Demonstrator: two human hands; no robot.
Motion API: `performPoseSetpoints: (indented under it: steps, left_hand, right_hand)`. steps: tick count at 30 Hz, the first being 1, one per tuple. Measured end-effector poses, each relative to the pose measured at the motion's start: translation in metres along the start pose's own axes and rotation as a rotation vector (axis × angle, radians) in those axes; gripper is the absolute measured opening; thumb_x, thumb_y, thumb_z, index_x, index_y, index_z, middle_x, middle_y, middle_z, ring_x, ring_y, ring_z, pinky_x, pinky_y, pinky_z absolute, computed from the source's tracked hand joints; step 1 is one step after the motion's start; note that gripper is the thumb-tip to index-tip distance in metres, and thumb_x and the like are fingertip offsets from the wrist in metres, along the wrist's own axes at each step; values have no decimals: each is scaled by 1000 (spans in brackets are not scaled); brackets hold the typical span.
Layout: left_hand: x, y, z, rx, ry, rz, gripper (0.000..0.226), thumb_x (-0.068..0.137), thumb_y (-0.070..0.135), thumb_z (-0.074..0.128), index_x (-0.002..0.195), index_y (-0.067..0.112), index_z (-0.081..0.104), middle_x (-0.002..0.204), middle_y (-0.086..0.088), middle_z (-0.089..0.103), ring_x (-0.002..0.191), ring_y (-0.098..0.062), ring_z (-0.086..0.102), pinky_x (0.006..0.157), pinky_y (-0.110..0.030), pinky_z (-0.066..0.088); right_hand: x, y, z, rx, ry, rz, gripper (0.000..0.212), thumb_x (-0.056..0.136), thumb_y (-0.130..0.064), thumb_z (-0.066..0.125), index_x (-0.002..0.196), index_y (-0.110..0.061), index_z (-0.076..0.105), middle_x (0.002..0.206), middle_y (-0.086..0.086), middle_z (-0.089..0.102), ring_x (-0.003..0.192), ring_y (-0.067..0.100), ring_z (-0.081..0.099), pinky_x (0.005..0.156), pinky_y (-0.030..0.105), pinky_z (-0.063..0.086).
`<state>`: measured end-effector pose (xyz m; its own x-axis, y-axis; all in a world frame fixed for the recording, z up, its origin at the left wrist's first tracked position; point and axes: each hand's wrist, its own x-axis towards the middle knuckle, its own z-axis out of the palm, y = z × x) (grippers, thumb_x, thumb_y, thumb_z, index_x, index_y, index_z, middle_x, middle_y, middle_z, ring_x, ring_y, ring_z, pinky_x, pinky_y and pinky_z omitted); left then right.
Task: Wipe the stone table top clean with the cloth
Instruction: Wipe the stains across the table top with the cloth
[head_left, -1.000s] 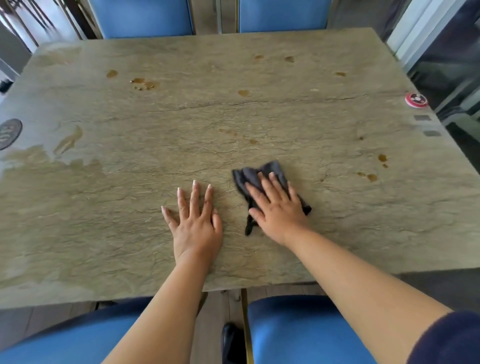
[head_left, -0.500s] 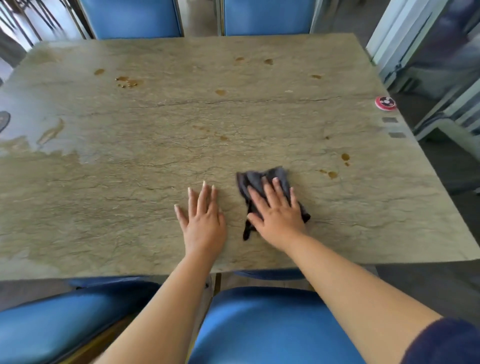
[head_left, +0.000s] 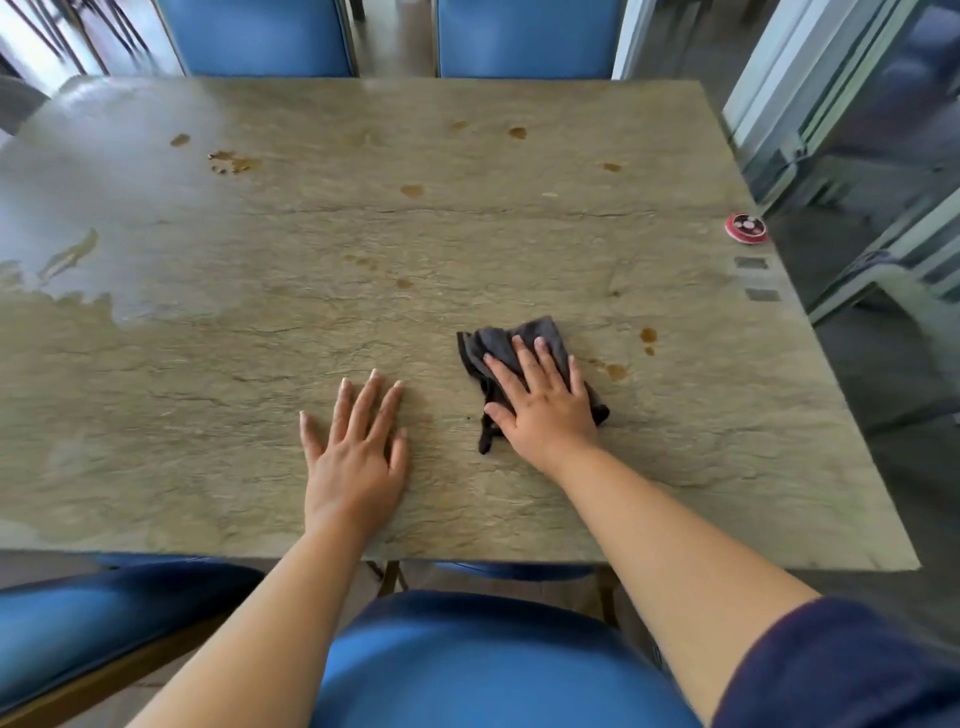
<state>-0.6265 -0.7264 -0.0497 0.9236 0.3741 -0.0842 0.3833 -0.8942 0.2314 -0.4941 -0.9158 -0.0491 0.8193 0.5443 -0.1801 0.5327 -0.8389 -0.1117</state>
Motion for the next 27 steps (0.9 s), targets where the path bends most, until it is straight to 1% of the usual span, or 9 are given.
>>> performPoseSetpoints:
  steps: [5,7,9,11,13,15,17,23,27]
  left_hand:
    - [7,3,-5,-112,-32,-69,53,98,42,32,148,45,18,160,19,5,147,-6,-12,117,-53,-14]
    - [14,19,-10,-240,-35,-172,52,95,34,41,145,39,27,159,14,12,148,-10,-8,116,-55,-15]
    - [16,51,-14,-291,31,-114,54,95,25,42,147,30,27,159,5,11,149,-15,-7,118,-53,-12]
    - [11,93,-10,-250,64,108,54,97,27,38,149,21,26,160,-2,11,149,-17,-3,121,-46,-4]
    - [1,131,4,-159,-20,235,64,98,49,30,154,21,15,163,-3,4,149,-20,-11,121,-42,-6]
    - [2,151,20,-34,-100,192,82,89,73,17,154,26,0,163,-1,-12,145,-26,-27,116,-47,-18]
    - [22,154,29,31,-123,138,88,83,81,14,153,32,-4,162,3,-17,143,-31,-30,113,-55,-21]
    - [96,173,27,46,-150,82,72,87,75,20,150,48,-2,162,10,-12,145,-33,-23,111,-66,-11]
    - [51,191,36,67,-116,481,62,91,68,22,147,54,2,162,13,-4,147,-28,-18,113,-64,-10]
  right_hand:
    - [-36,8,3,49,-39,-184,66,88,-64,7,150,-42,0,161,-5,-11,146,16,-17,118,46,-8]
    - [-50,18,-2,107,-14,-262,61,93,-58,23,150,-41,13,162,-6,1,148,15,-7,118,46,-5]
    - [-59,34,-5,128,97,-266,53,94,-48,33,146,-38,30,160,-5,17,148,16,9,119,48,3]
    - [-65,55,-7,150,205,-139,51,92,-42,33,141,-33,42,155,0,31,144,21,23,116,53,15]
    - [-71,81,-6,179,270,61,51,91,-43,33,137,-28,48,150,7,39,141,27,29,111,57,24]
    - [-81,106,-1,156,300,255,53,93,-48,29,136,-26,50,147,12,41,141,31,29,111,58,23]
    - [-90,126,4,165,301,396,59,93,-52,21,138,-25,47,149,13,38,143,33,24,115,58,15]
    - [-82,131,13,78,301,491,49,96,-46,28,139,-24,41,149,12,35,143,36,22,113,62,14]
    - [-83,133,14,114,341,489,49,94,-39,26,136,-24,48,146,12,42,140,36,29,111,63,16]
